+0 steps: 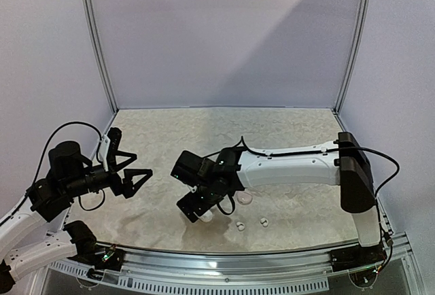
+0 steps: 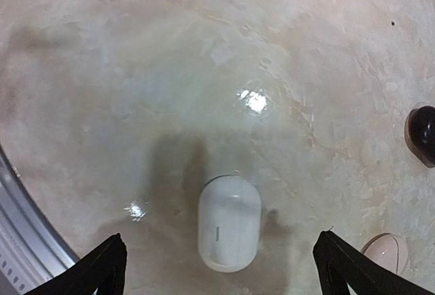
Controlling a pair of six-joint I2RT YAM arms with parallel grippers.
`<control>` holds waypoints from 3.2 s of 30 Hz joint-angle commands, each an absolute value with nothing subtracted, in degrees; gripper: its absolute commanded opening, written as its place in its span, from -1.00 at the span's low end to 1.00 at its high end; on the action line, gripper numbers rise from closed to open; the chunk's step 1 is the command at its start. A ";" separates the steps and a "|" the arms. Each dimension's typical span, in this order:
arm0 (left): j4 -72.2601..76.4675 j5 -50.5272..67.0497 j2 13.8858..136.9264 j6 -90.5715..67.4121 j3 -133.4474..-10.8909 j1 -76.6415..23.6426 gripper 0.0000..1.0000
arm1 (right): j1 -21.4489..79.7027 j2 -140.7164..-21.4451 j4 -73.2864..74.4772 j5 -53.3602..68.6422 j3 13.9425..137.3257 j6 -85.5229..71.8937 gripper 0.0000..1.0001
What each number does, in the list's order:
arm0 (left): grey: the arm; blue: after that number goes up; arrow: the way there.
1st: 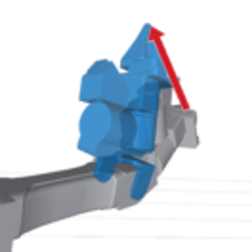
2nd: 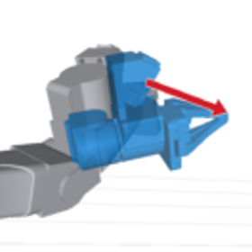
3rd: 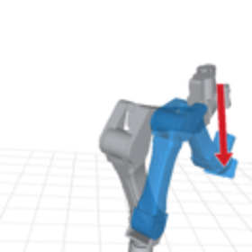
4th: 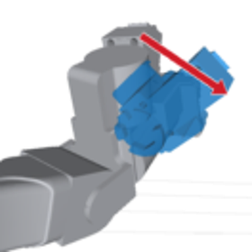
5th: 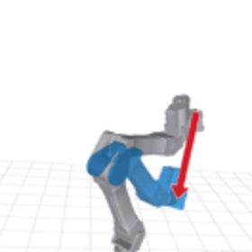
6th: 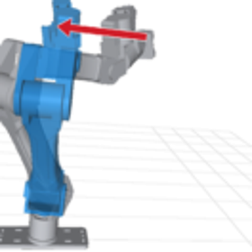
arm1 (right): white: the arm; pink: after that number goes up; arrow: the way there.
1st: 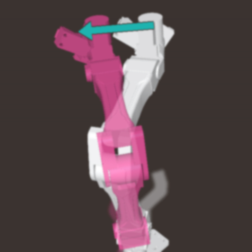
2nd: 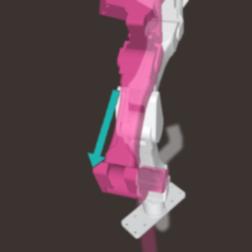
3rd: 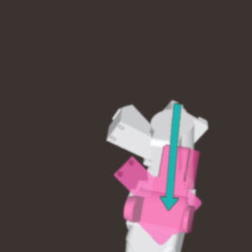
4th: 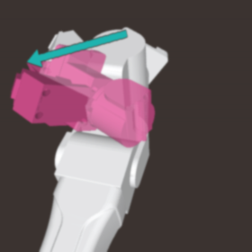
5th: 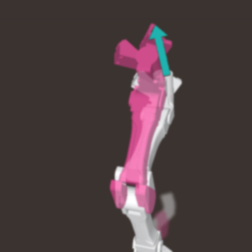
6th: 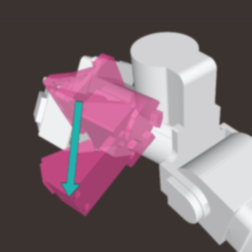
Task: Insert the wireless bluetooth earbuds into the charging case
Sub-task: Pick up the charging case from the corner of the board, then pass from the right arm to the left
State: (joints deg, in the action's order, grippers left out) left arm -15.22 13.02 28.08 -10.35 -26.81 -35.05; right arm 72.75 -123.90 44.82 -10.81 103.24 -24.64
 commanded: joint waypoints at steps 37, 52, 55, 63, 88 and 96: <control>-29.33 33.94 22.29 43.78 -35.24 -34.01 0.70 | 71.27 -116.16 43.67 6.09 102.16 -15.81 -0.72; -40.21 38.17 18.38 97.73 -37.63 -34.19 0.73 | 75.31 -119.75 56.92 10.48 128.42 -8.87 -0.81; -39.07 36.95 18.03 97.23 -37.09 -34.19 0.73 | 75.65 -120.84 56.46 10.31 129.72 -8.71 -0.81; -36.08 36.66 19.62 91.18 -37.23 -34.28 0.66 | 76.58 -121.71 54.41 11.41 131.11 -9.69 -0.82; -40.34 33.48 29.05 91.46 -42.37 -41.47 -0.29 | 77.83 -124.89 53.10 13.77 134.73 -6.65 -0.81; -40.52 30.25 29.90 90.49 -42.49 -44.30 -0.77 | 78.13 -124.47 53.76 14.36 134.74 -6.00 -0.81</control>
State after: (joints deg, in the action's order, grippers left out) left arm -38.96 32.38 29.06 92.49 -41.87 -42.74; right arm 77.30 -124.38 55.37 12.91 133.45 -7.35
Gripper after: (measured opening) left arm 0.209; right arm 0.408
